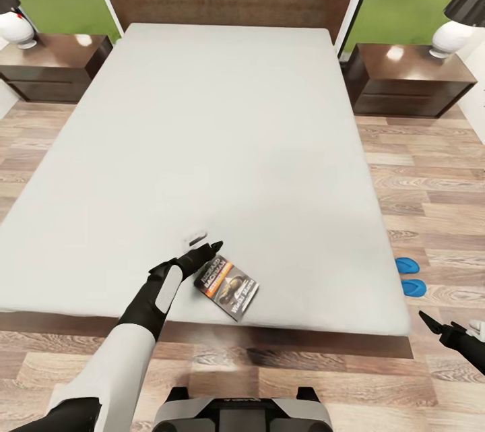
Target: In the bedroom, move the book from the bed onto either nightstand, and place the two sandals side by side next to the bed.
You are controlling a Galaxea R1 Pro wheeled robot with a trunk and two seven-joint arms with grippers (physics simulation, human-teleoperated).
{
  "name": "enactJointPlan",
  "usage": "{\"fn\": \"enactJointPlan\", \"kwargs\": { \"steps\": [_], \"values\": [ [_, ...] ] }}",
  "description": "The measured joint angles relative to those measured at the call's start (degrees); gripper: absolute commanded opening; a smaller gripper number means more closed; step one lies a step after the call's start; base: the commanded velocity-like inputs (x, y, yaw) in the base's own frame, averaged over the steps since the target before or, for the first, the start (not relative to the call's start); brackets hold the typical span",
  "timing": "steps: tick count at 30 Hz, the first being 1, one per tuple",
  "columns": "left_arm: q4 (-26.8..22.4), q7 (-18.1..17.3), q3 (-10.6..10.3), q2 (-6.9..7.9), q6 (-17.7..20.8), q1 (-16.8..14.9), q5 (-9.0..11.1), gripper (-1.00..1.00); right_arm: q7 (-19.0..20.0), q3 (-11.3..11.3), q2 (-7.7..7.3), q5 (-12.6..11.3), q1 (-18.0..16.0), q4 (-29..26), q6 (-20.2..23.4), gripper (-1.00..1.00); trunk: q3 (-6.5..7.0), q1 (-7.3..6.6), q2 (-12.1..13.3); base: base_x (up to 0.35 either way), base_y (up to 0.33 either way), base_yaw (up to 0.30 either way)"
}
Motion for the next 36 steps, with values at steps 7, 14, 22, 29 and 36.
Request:
{"fn": "enactJointPlan", "kwargs": {
  "steps": [7,14,22,29,36],
  "values": [
    [0.00,0.00,0.00,-0.04,0.01,0.00,0.00,1.00,-0.01,0.00,0.00,0.01,0.00,0.01,0.00,1.00,0.00,-0.01,0.00,-0.014,-0.004,0.000],
    [0.01,0.00,0.00,-0.06,0.03,0.00,0.00,1.00,0.00,-0.01,0.00,0.01,0.00,0.00,0.00,1.00,0.00,-0.01,0.00,-0.012,-0.028,0.000],
    [0.01,0.00,0.00,-0.06,-0.03,0.00,0.00,1.00,0.01,0.00,0.00,0.01,0.01,0.00,0.00,1.00,0.00,-0.01,0.00,-0.049,-0.158,0.000],
    [0.00,0.00,0.00,-0.07,-0.04,0.00,0.00,1.00,0.00,0.02,0.02,0.01,0.00,0.00,0.00,1.00,0.00,-0.01,0.00,-0.002,-0.009,0.000],
    [0.00,0.00,0.00,-0.07,-0.04,0.00,0.00,1.00,-0.01,0.00,0.03,0.01,0.01,0.00,0.00,1.00,0.00,-0.01,0.00,0.000,0.000,0.000]
  ]
}}
